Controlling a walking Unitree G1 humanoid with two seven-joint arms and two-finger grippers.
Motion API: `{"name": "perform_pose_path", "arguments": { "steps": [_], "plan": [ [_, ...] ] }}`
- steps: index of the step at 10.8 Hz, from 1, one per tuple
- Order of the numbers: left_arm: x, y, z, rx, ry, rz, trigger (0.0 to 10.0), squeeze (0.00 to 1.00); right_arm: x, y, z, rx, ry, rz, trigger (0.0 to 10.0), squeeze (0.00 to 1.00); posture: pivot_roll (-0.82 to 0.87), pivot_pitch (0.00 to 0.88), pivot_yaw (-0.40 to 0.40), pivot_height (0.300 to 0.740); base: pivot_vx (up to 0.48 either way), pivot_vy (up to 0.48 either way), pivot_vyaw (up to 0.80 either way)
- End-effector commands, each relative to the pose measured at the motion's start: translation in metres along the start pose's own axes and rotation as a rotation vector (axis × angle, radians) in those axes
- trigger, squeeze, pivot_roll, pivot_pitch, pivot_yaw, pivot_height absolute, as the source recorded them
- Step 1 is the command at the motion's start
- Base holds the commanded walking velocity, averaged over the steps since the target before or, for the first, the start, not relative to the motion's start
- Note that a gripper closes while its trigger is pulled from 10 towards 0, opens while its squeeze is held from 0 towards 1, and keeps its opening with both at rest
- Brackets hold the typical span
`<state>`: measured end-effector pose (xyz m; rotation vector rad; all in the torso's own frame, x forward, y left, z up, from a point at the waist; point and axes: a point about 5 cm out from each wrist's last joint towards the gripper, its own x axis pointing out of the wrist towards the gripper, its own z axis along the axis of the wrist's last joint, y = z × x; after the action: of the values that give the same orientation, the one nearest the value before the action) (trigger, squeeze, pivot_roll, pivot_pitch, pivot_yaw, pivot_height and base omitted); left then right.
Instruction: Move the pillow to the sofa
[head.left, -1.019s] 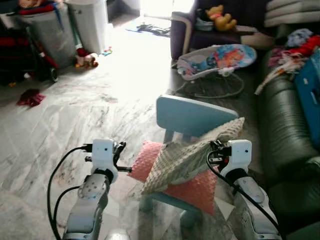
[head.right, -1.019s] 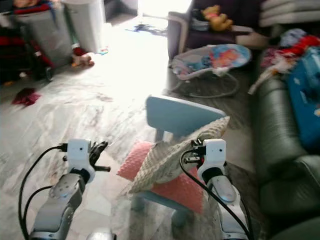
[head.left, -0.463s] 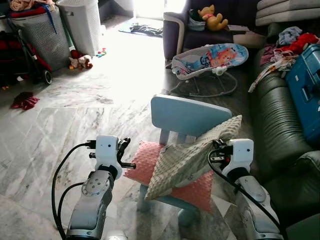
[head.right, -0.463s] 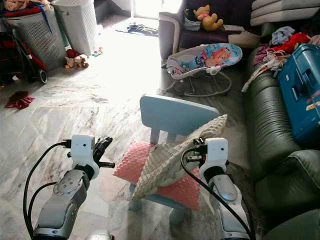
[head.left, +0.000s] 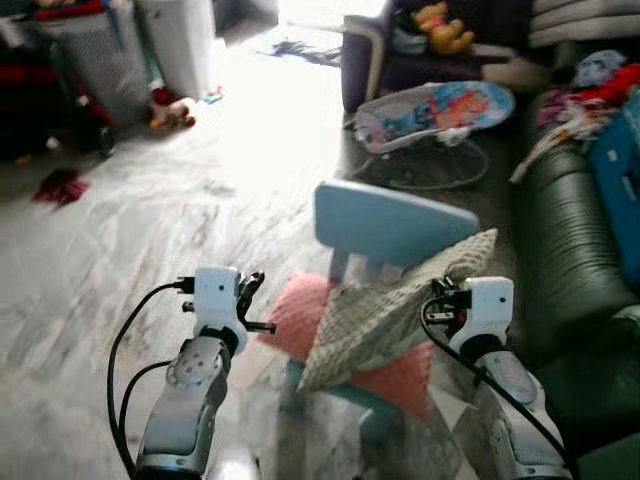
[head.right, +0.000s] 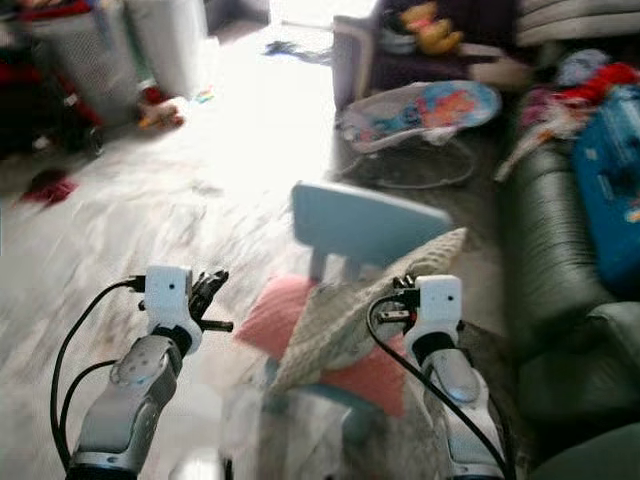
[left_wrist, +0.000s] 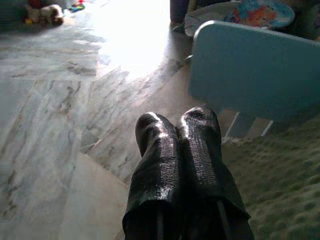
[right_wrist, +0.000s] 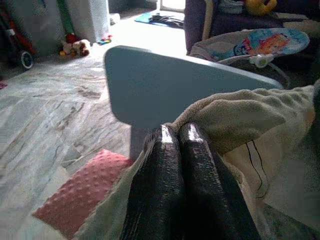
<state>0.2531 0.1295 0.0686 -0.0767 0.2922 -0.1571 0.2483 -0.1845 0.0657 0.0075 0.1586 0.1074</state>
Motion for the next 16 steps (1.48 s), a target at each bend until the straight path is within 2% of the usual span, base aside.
{"name": "perform_pose_path", "arguments": {
  "steps": [1,8,10,13,16],
  "plan": [
    [-0.0008,-0.0004,-0.0036,-0.005,0.017,-0.006,10.0,0.00,0.0008,-0.0016,0.0102,-0.005,-0.043,-0.003,10.0,0.00,-0.02,0.000,-0.025,0.740,-0.356,0.000,0.00],
    [-0.0006,-0.0003,-0.0044,-0.015,0.030,-0.005,10.0,0.00,0.0006,-0.0020,0.0100,-0.009,-0.038,-0.009,10.0,0.00,-0.02,0.000,-0.026,0.740,-0.329,0.000,0.00],
    [0.0014,-0.0012,-0.0021,-0.026,0.015,-0.009,10.0,0.00,0.0014,-0.0035,0.0101,-0.013,-0.035,-0.013,10.0,0.00,-0.02,0.000,-0.031,0.740,0.000,0.000,0.00],
    [0.0051,0.0013,0.0037,-0.038,0.003,0.001,10.0,0.00,0.0059,-0.0043,0.0133,-0.022,-0.035,-0.014,10.0,0.00,-0.02,0.000,-0.029,0.740,0.000,0.000,-0.65],
    [0.0031,-0.0009,0.0007,-0.047,0.018,-0.006,10.0,0.00,0.0069,-0.0028,0.0140,-0.024,-0.036,-0.012,10.0,0.00,-0.02,0.000,-0.023,0.740,0.000,0.336,-0.80]
  ]
}}
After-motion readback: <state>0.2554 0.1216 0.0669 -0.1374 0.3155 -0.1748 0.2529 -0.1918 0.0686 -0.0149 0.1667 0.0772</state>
